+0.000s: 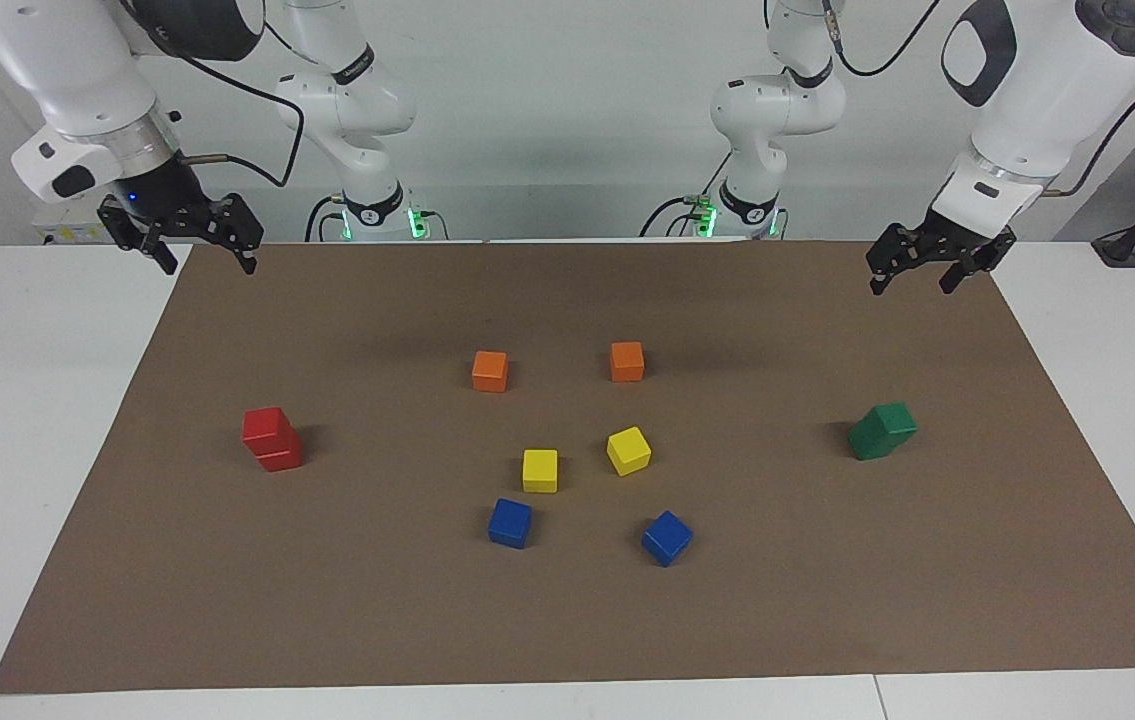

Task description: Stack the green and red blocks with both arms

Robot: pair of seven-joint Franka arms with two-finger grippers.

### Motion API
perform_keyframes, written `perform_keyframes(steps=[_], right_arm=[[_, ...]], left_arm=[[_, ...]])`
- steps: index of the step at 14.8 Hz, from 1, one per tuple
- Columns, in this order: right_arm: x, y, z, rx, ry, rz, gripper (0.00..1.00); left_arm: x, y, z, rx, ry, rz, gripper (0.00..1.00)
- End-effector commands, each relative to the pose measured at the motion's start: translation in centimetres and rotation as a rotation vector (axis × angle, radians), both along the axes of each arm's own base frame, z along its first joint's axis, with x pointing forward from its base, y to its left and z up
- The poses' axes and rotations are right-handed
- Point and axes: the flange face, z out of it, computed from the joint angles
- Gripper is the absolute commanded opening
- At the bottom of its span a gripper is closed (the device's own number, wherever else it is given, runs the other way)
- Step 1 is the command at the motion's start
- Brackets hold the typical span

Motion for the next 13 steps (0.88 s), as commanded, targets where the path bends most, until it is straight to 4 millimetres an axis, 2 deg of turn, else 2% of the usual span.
perform_keyframes(steps=[1,13], right_arm=[[-0.81,-0.24,0.43,0.014,0.010,-0.024,1.00],[-1.11,-0.16,0.29,0.014,0.018,-0.022,1.00]], left_arm=[[-0.57,0.19,0.49,0.000,0.001,0.005,1.00],[-0.57,0.26,0.55,-0.002,0.001,0.006,1.00]])
